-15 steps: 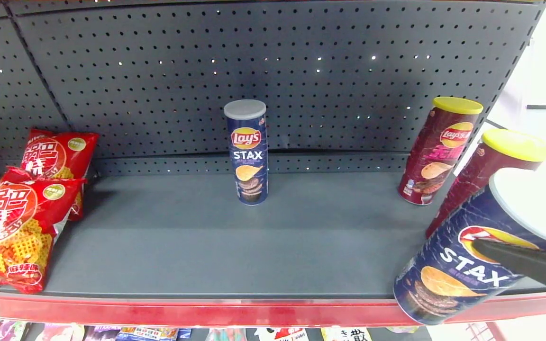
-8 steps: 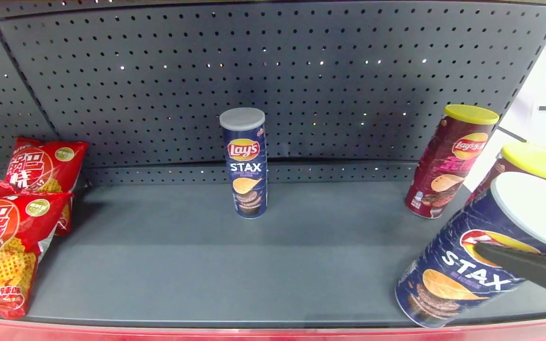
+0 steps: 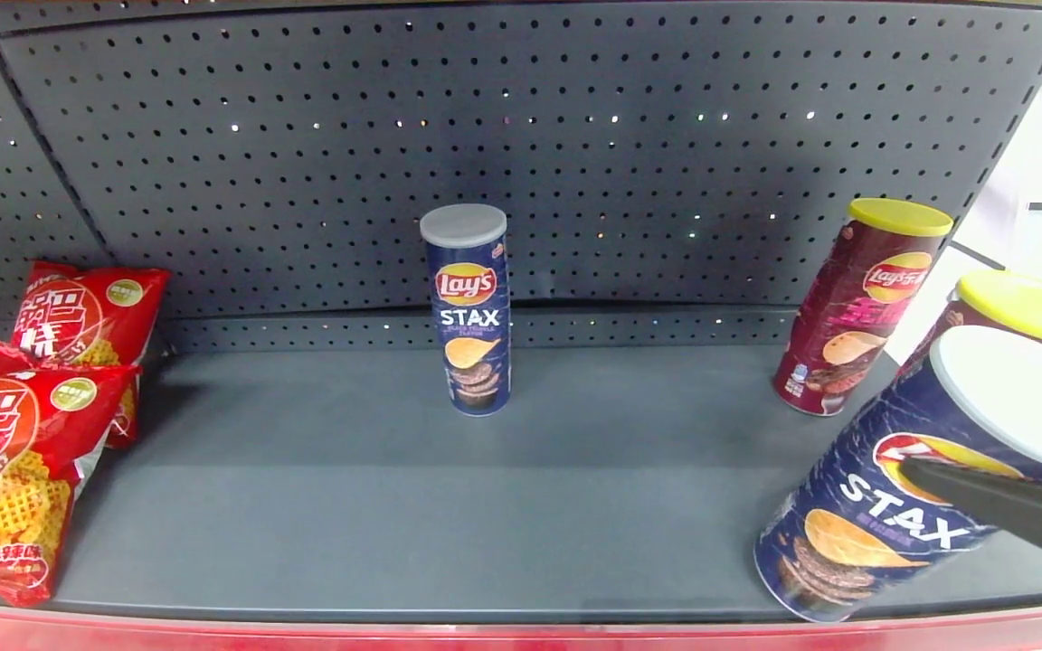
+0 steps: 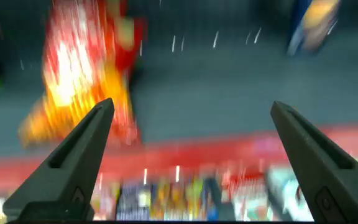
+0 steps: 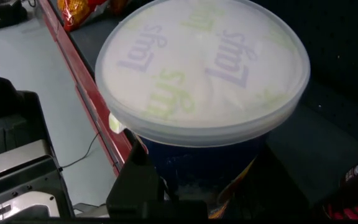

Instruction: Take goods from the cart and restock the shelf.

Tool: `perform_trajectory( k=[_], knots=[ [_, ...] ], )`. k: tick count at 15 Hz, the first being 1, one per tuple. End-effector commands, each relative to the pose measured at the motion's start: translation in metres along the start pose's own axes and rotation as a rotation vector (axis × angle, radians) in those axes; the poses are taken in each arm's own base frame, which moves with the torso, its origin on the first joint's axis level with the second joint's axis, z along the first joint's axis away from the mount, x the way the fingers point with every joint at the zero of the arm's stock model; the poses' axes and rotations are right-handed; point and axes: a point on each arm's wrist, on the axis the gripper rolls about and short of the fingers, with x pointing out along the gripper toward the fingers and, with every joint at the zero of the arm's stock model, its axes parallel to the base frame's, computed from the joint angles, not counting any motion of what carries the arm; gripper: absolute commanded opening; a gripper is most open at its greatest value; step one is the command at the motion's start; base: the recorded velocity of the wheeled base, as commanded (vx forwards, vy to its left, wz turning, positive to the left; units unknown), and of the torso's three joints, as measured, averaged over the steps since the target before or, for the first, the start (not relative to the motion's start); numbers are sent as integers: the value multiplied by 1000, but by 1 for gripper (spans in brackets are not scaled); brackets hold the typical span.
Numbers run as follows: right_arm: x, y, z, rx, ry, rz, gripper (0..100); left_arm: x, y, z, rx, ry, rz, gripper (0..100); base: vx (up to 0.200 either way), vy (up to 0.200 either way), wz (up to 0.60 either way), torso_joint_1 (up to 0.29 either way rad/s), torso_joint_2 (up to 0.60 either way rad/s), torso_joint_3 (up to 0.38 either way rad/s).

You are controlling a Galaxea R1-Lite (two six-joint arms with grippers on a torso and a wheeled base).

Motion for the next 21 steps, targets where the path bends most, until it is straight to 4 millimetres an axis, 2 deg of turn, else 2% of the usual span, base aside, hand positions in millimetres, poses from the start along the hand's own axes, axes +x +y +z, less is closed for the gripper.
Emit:
perform_trajectory(
  k=[1,2,3,4,6,9,11,12,13,14,16,21],
  knots=[
    [1,-1,3,-5,-6,-1,0,45,10,103,-33,-7,-131,100,0,0,0,0,0,0],
    [1,-1,4,-7,-10,-3,0,70,10,112,-41,55,-181,100,0,0,0,0,0,0],
    [1,-2,6,-8,-14,-4,0,92,9,114,-40,103,-229,100,0,0,0,0,0,0],
    [2,-4,11,-15,-25,-6,0,125,5,111,0,152,-316,100,0,0,0,0,0,0],
    [6,-8,23,-33,-49,-5,0,170,1,90,26,225,-389,100,0,0,0,0,0,0],
    [15,-8,22,-23,-38,32,0,228,-12,53,74,267,-475,100,0,0,0,0,0,0],
    [20,-10,24,-20,-34,44,0,244,-19,45,68,289,-534,100,0,0,0,0,0,0],
    [28,-16,29,-23,-38,45,0,267,-29,37,57,321,-594,100,0,0,0,0,0,0],
    [30,-18,31,-24,-39,46,0,276,-31,35,54,324,-607,100,0,0,0,0,0,0],
    [37,-23,34,-21,-37,50,0,297,-36,32,47,320,-654,100,0,0,0,0,0,0],
    [46,-29,36,-17,-31,54,0,326,-45,26,55,303,-705,100,0,0,0,0,0,0],
    [59,-38,37,-9,-19,56,0,344,-73,7,50,331,-788,100,0,0,0,0,0,0]
  ],
)
